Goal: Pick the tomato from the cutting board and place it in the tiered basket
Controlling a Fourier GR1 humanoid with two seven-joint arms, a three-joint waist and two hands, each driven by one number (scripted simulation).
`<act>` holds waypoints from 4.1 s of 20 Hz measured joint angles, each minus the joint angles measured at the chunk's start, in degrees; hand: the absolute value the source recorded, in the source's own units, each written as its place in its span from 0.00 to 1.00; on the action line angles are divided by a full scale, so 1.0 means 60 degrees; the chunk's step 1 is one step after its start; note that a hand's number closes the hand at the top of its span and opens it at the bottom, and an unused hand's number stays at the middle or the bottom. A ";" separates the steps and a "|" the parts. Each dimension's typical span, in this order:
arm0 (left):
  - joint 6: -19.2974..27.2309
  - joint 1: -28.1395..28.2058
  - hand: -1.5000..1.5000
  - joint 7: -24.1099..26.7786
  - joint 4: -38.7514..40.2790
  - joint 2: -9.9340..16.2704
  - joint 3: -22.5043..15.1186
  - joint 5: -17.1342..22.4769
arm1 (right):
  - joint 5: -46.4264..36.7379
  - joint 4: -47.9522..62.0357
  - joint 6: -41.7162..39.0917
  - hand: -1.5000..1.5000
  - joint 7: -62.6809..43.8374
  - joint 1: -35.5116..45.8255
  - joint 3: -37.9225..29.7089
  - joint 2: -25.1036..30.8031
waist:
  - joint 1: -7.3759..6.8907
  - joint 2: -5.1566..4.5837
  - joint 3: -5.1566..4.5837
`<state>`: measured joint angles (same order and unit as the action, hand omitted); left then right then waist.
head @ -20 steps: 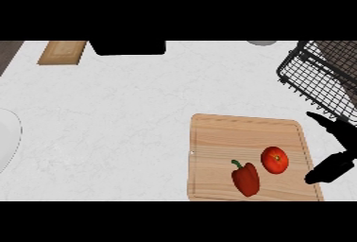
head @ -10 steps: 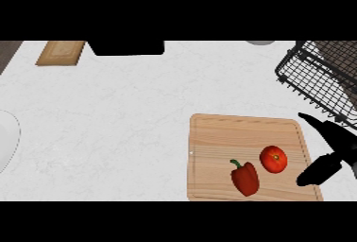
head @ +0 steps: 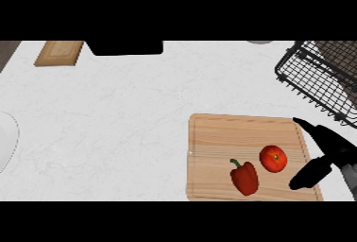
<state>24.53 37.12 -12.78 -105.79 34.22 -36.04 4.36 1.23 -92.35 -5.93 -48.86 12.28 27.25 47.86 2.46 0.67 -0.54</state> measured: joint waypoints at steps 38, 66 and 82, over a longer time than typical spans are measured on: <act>0.0429 -0.0707 0.50 0.0396 0.0127 0.0612 -0.0625 0.0389 | -0.0971 0.1053 0.1006 1.00 -0.0964 0.1361 0.0261 -0.1876 | -0.0495 -0.0147 -0.0022; 0.0539 -0.1493 0.50 0.0528 0.0297 0.0882 -0.1020 0.0740 | -0.6884 0.5276 0.3833 1.00 -0.1948 0.7145 -0.1920 -0.0991 | -0.1072 -0.0217 -0.0028; 0.0936 -0.1430 0.50 0.0604 0.0250 0.1132 -0.1179 0.1257 | -0.8376 0.7707 0.3131 1.00 -0.1736 0.7867 -0.1518 -0.0608 | -0.0754 -0.0251 0.0003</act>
<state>30.14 28.54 -9.16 -104.30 41.01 -43.11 11.90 -49.02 -46.11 12.85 -59.27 59.48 18.15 44.21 -2.06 -0.84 -0.52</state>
